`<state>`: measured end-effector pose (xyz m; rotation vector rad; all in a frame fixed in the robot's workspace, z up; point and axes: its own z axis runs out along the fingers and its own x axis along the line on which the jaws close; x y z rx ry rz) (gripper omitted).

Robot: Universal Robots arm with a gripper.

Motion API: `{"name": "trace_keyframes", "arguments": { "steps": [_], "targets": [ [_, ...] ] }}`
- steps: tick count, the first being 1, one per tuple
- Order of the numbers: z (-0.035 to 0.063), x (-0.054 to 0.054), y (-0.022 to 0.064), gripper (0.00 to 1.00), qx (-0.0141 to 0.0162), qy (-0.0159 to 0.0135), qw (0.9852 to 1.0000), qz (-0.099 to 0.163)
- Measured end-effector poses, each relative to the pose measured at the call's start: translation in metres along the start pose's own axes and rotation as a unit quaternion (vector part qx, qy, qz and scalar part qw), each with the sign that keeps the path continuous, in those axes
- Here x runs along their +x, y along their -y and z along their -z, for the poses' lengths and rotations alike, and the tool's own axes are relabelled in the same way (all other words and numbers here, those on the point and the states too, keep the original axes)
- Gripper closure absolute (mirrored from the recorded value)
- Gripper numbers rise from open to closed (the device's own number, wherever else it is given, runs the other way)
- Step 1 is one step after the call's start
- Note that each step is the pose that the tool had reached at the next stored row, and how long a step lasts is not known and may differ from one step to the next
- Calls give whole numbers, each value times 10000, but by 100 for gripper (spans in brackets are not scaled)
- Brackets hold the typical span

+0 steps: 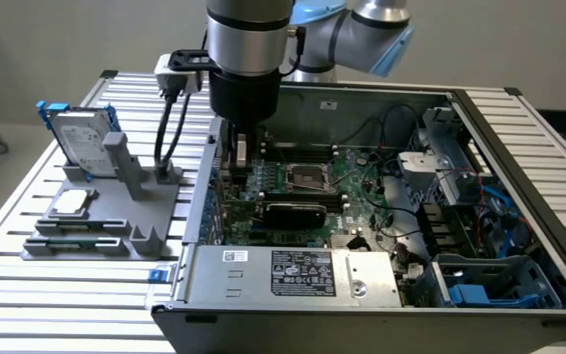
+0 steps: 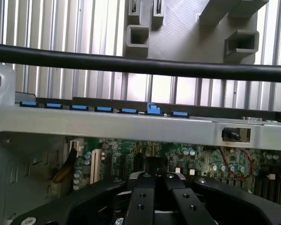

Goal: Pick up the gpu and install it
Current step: 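Press down on the gpu until it lock into place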

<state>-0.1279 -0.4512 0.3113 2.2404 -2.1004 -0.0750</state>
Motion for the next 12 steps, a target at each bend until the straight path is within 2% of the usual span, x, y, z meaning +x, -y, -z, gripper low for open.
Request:
{"name": "trace_keyframes", "arguments": {
  "steps": [9,12],
  "targets": [
    [66,20,294,89,1,11,10000,49],
    [67,22,299,89,2,24,10000,54]
  ]
}}
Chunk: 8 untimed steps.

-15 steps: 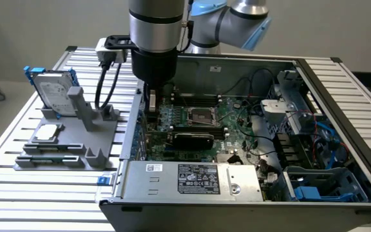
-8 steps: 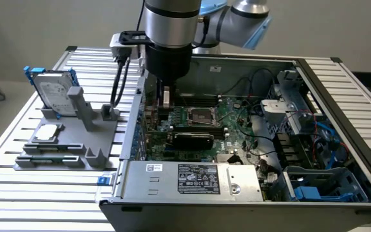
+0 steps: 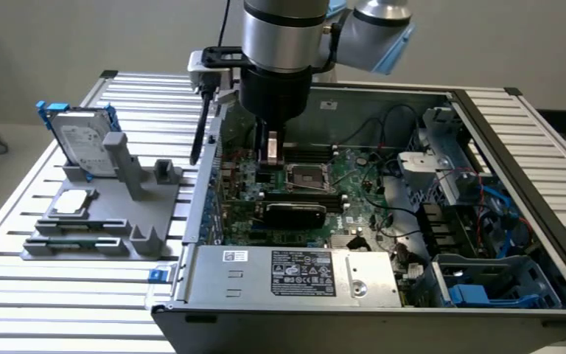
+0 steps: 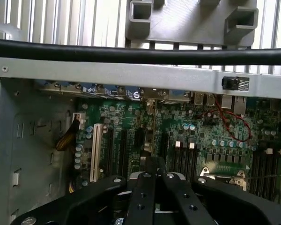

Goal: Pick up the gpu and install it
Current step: 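Press down on the gpu until it lock into place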

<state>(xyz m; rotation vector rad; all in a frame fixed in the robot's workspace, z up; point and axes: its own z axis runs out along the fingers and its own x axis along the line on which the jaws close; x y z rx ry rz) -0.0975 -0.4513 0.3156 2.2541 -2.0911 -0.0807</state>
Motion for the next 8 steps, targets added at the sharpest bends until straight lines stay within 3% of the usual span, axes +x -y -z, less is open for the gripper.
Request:
{"name": "trace_keyframes", "arguments": {
  "steps": [8],
  "targets": [
    [1,0,0,89,0,1,10000,0]
  ]
}}
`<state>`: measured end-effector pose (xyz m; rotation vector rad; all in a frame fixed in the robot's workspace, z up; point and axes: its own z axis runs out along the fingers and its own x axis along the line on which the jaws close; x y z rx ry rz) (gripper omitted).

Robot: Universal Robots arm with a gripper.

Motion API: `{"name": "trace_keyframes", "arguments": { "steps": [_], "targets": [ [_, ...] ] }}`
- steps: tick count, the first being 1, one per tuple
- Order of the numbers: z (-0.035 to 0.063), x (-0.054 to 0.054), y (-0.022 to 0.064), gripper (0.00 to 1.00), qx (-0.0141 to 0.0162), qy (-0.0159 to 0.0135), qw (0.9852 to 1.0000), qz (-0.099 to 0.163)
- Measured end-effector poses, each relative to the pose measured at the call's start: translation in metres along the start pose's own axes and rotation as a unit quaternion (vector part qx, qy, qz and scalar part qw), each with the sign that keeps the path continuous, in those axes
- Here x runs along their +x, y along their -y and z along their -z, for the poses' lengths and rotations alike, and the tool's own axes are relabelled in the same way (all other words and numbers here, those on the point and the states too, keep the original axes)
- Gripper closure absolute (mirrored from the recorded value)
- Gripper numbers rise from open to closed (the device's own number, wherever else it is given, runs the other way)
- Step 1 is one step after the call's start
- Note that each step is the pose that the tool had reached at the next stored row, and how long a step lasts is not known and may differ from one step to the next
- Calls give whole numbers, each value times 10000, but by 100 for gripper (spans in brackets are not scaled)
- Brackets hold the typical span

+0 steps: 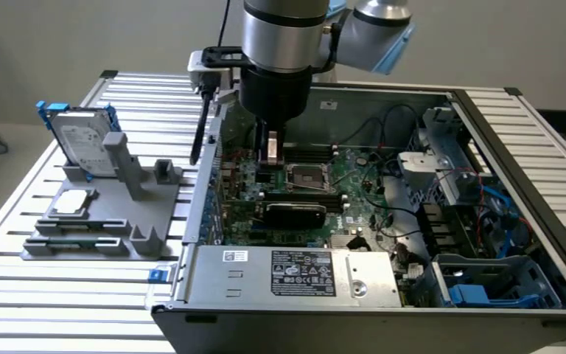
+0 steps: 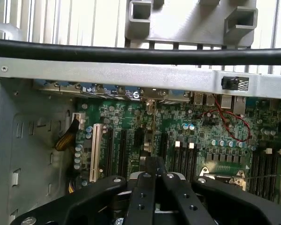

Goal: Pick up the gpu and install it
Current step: 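Press down on the gpu until it lock into place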

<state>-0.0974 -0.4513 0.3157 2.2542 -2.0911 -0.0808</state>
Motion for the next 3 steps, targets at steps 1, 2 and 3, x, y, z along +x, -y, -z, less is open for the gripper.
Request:
{"name": "trace_keyframes", "arguments": {
  "steps": [1,2,3],
  "targets": [
    [0,0,0,89,0,0,10000,0],
    [0,0,0,89,0,0,10000,0],
    [1,0,0,89,0,0,10000,0]
  ]
}}
